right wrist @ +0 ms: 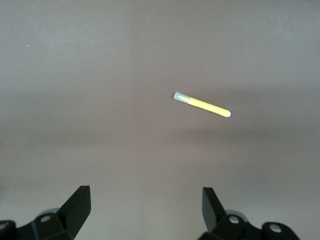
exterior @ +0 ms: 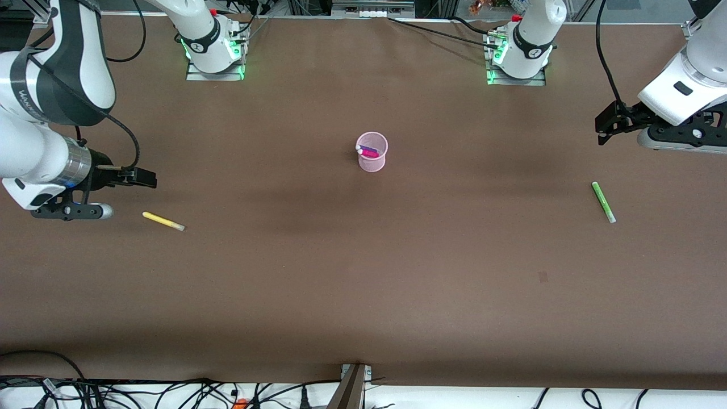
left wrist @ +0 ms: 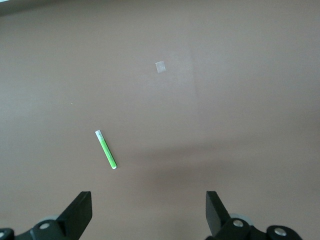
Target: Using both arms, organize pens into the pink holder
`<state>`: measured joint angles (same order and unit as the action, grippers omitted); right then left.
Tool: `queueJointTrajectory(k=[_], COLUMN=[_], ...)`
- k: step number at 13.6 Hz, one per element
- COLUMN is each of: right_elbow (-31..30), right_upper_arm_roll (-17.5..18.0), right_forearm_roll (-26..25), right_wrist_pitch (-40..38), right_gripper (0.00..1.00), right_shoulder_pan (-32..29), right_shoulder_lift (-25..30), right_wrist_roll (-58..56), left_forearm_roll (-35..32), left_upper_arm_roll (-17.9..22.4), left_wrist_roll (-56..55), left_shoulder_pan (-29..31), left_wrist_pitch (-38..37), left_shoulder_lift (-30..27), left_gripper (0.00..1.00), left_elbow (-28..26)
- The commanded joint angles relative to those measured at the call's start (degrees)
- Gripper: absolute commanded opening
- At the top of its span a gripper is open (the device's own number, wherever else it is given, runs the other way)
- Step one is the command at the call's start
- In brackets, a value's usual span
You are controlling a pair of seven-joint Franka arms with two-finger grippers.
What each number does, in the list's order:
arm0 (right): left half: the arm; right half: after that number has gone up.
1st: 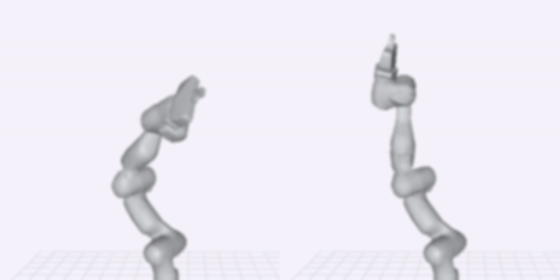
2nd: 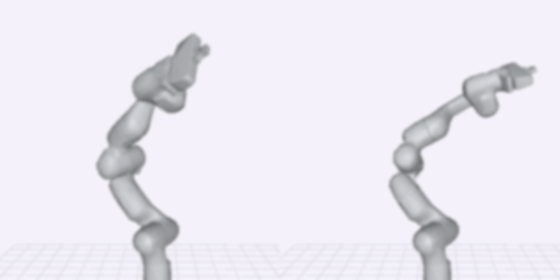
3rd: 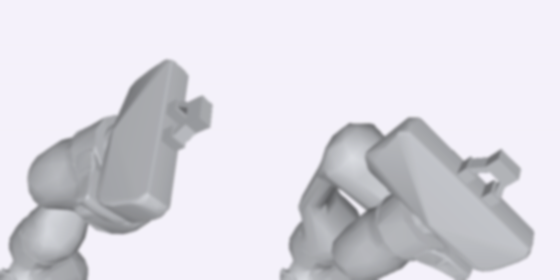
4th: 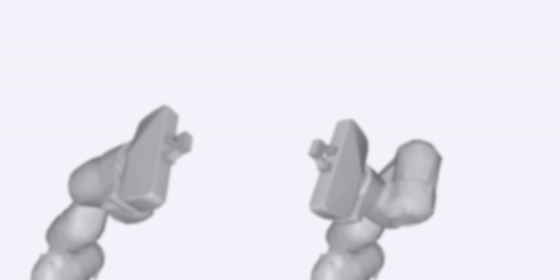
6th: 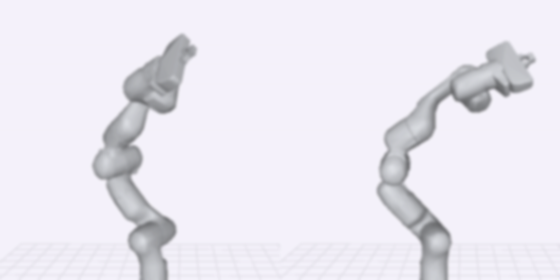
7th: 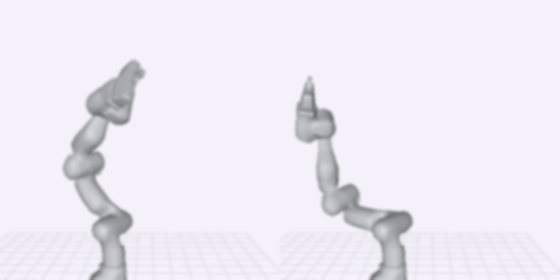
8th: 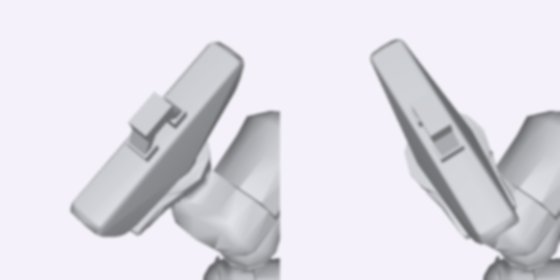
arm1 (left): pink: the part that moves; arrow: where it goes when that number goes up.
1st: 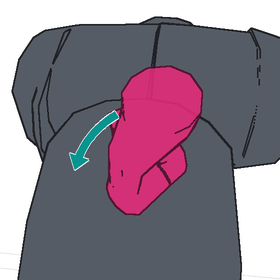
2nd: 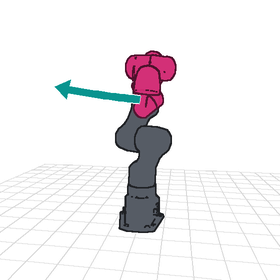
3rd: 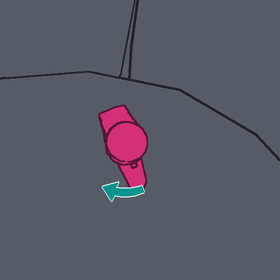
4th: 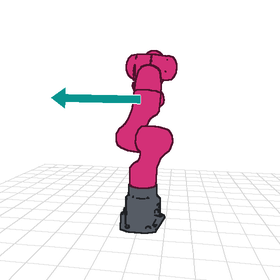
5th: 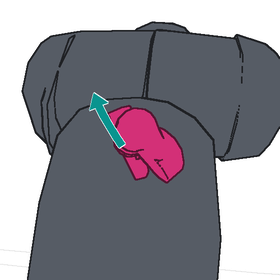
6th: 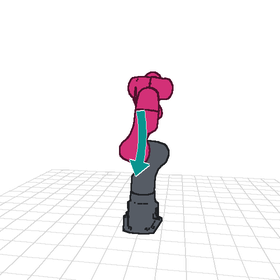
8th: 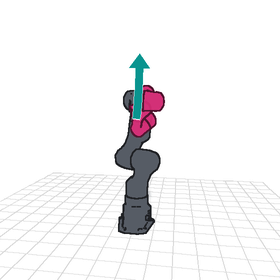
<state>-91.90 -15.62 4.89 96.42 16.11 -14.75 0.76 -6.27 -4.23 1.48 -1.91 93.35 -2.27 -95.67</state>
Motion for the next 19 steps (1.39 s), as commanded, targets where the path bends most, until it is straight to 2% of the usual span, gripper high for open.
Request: queueJointTrajectory(k=[1,3,5,7,9,13,16,19], right_elbow=[-2.06,-3.11,-5.65,-8.11,-7.42,-3.13,-2.41,-0.92], right_upper_arm_roll=[11.09,18.58,22.46,26.68,29.85,29.86,29.95,29.69], right_forearm_roll=[-0.92,-4.34,-4.53,-4.62,-4.80,-4.27,-3.92,-3.48], right_wrist_pitch=[1.14,1.49,3.93,5.09,4.48,0.09,-1.06,-1.24], right_gripper=[0.99,0.99,0.99,0.99,0.99,0.99,0.99,1.00], right_shoulder_pan=[-10.53,-17.05,-21.10,-24.53,-26.39,-26.31,-26.04,-26.30], right_shoulder_lift=[2.53,3.58,5.24,7.18,7.36,6.31,6.31,6.05], right_wrist_roll=[-0.32,0.47,0.82,6.06,8.90,11.88,16.80,16.03], left_forearm_roll=[-0.32,-0.32,-0.32,-0.32,-0.32,-0.32,-0.32,-0.32], left_upper_arm_roll=[-0.25,-0.25,-0.25,-0.25,-0.25,-0.42,-0.86,-0.69], left_wrist_roll=[0.71,0.71,0.71,0.71,0.71,0.71,0.54,0.54], left_shoulder_pan=[0.41,0.41,0.41,0.41,0.41,0.41,0.33,0.41], left_wrist_pitch=[-1.42,-1.51,-1.42,-1.51,-1.51,-1.51,-1.51,-1.51], left_shoulder_lift=[0.95,0.95,0.95,0.95,0.95,0.95,0.95,0.95], left_gripper=[1.00,1.00,1.00,1.00,1.00,1.00,1.00,1.00], left_elbow=[2.06,2.06,2.06,2.06,2.06,2.06,2.06,2.06])
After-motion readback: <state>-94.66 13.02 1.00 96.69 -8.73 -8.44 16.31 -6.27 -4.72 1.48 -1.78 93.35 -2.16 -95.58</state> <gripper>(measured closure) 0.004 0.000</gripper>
